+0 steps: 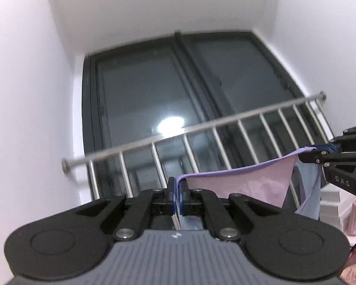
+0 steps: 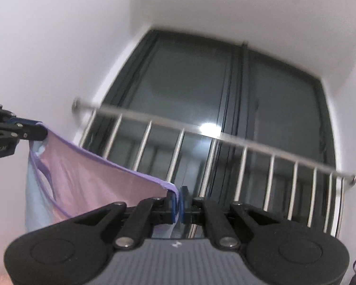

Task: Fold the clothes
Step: 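Lay the stretched garment flat on the jacket and open both tools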

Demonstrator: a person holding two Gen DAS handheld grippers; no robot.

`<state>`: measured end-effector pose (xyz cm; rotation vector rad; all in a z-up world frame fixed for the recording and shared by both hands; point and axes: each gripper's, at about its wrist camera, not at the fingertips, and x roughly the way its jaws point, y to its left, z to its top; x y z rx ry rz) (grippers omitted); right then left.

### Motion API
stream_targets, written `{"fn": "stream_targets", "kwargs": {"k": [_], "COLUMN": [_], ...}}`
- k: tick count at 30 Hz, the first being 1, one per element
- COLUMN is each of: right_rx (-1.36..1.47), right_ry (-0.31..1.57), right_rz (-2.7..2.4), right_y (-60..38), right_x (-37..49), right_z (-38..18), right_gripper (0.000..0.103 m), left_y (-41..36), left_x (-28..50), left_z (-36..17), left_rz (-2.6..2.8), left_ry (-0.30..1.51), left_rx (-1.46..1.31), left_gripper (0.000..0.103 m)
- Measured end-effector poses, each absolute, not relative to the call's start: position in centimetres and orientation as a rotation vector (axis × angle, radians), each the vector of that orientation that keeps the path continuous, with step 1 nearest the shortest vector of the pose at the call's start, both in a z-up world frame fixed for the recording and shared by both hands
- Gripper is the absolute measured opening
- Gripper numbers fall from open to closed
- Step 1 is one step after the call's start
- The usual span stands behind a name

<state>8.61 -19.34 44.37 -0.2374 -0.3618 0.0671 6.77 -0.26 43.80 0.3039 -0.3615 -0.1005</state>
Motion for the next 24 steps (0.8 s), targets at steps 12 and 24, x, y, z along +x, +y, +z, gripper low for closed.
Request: {"fn": "stream_targets", "kwargs": {"k": [12, 24], "right_rx": [-0.413, -0.14], "right_ry": [0.338, 0.713], "right_rz": [0.222, 0.408], "right_y": [-17.4, -21.9], "right_x": [6.4, -4.0], "right_z": [22.9, 2.7], "right_gripper": [0.002, 0.007], "left_y": [0.8, 1.9], "left_x": [5.8, -7.6], "left_z": [20.2, 3.9], "left_rz": [-0.195, -0.251], "left_ry": [0.316, 0.585], "left_rx": [0.114, 0.095], "left_gripper": [0.002, 0.046]}}
